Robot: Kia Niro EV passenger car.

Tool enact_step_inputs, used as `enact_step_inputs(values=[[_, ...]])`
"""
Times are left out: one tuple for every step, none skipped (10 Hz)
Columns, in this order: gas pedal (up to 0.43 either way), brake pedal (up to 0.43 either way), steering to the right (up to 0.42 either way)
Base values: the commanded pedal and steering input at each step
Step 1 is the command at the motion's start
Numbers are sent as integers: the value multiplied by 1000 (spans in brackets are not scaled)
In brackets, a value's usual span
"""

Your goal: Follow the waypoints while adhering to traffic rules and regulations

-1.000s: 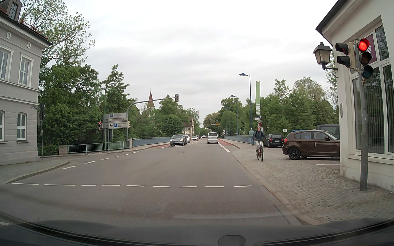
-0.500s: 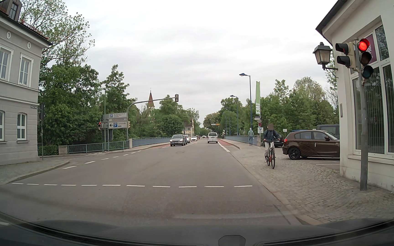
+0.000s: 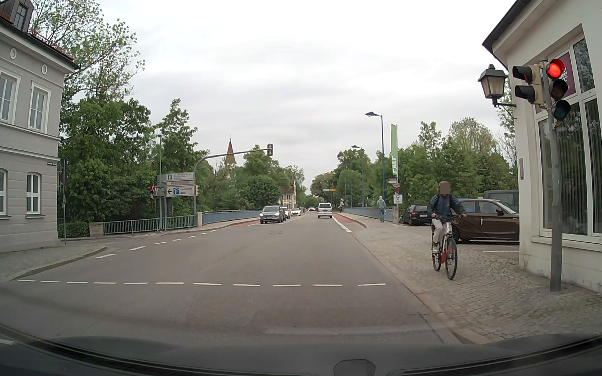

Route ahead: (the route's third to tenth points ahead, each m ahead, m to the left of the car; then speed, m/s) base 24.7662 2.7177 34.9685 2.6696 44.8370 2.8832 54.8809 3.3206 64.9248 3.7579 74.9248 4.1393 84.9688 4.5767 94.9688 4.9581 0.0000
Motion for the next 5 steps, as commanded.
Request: enact_step_inputs(values=[[0,213,-4],[0,213,-4],[0,213,-4],[0,213,-4],[0,213,-4]])
